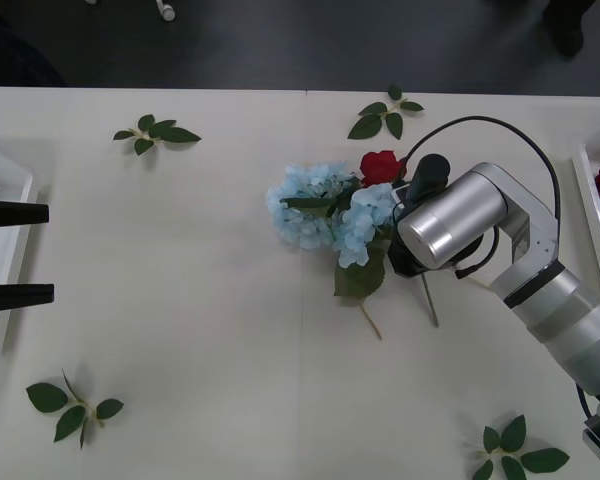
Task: Put the red flowers into the right box and the blue flowers into the left box
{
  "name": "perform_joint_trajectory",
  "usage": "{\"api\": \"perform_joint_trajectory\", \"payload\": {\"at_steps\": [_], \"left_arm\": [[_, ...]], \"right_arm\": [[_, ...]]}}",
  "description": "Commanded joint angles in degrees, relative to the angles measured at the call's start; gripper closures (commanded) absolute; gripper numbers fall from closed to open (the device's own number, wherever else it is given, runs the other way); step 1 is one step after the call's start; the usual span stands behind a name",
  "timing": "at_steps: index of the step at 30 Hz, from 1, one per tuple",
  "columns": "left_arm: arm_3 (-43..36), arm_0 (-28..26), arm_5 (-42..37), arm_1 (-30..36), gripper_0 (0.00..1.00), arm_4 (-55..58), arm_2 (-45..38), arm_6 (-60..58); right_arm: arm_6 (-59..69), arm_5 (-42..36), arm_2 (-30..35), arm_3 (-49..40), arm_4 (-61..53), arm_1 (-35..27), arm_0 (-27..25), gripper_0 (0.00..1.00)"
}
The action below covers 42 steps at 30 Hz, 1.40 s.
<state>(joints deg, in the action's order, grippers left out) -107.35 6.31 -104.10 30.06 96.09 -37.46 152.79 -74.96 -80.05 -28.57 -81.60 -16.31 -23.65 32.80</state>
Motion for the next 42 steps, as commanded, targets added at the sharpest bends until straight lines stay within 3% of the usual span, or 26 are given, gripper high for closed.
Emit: {"api": "perform_joint_trajectory", "payload": {"at_steps": [1,14,25,33,42], "left_arm": [[-0.67,0.81,0.56,0.96,0.0,0.15,-0.69,2.21],[-0.67,0.81,0.56,0.96,0.0,0.15,-0.69,2.21],[-0.67,0.81,0.56,0.96,0.0,0.15,-0.69,2.21],[-0.67,0.81,0.56,0.96,0.0,0.15,-0.69,2.21],[-0.67,0.81,0.56,0.96,0.0,0.15,-0.69,2.21]], "right_arm": [[3.15,-0.02,1.06,-0.84,1.1,-0.17,0.15,1.0],[3.24,-0.81,2.73,-2.25,1.72,-0.61,0.15,1.0],[2.89,-16.01,10.55,-17.1,-5.67,-5.62,0.33,1.0],[2.27,-28.4,20.04,-28.18,-13.75,-9.22,0.68,1.0],[1.83,-29.95,24.44,-29.41,-22.37,-14.23,0.95,1.0]]}}
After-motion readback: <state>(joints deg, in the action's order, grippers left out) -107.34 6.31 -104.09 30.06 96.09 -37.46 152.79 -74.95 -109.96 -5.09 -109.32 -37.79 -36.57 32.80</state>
